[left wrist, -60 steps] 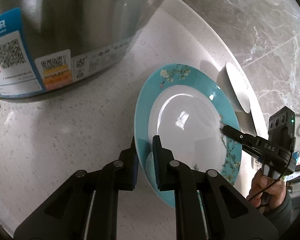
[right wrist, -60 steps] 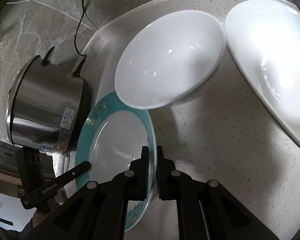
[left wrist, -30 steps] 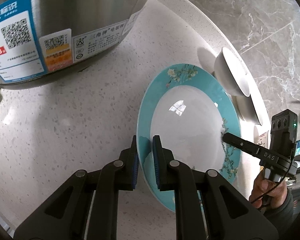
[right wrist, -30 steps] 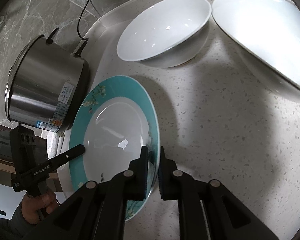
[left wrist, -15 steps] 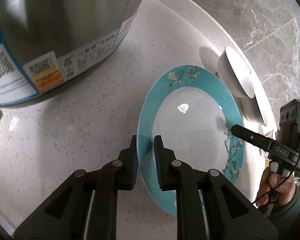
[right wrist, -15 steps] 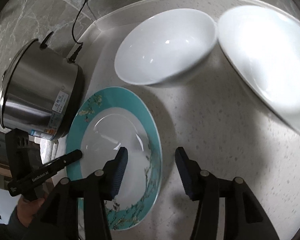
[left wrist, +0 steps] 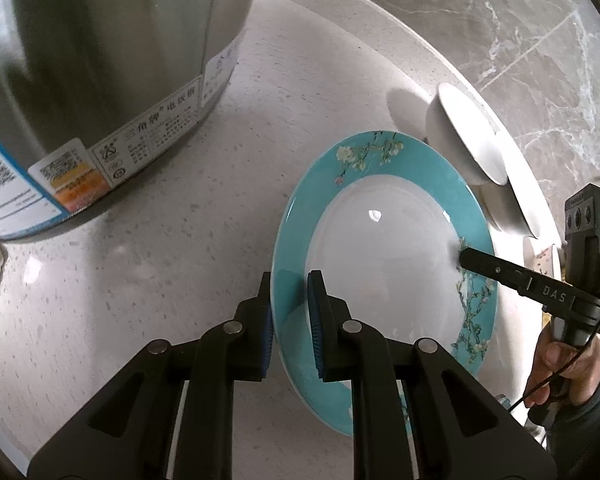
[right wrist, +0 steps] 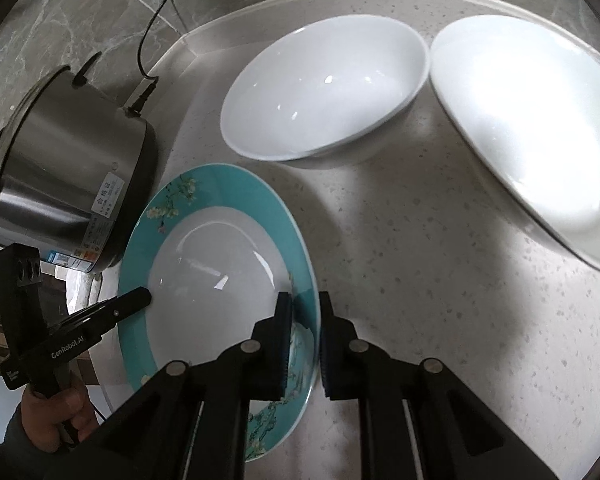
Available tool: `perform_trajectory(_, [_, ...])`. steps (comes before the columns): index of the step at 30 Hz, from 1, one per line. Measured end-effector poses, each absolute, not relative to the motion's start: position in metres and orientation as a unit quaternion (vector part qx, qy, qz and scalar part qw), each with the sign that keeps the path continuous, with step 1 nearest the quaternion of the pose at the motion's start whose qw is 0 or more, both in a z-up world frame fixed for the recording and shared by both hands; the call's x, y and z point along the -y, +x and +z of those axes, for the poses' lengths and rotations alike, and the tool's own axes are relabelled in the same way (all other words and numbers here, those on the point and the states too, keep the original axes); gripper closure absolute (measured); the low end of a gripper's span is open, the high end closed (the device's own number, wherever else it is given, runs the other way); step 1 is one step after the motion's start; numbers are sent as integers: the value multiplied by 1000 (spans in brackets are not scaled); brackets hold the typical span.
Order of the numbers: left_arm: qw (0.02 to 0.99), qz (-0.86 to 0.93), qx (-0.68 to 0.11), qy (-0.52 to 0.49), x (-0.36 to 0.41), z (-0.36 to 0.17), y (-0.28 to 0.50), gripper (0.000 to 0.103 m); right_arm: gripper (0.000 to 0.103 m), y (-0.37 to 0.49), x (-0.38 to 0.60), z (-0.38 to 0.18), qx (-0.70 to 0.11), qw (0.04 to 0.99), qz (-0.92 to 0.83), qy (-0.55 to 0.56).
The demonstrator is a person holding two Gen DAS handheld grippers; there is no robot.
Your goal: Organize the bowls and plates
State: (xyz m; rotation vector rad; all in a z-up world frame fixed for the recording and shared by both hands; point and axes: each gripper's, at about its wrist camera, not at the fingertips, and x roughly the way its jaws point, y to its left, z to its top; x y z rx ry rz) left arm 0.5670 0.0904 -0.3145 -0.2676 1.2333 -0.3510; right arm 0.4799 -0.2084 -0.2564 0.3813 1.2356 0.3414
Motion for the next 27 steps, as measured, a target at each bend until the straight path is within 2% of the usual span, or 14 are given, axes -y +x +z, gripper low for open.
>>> perform_trajectory(13, [781,-217,-573,-119,-75,-267,533,90,89,423,235,-209,-553,800,131,191])
perform_trajectory(27, [742,-334,-579,-53,-1,-224,445,90,89,283,291,-170,-527,810,42,254])
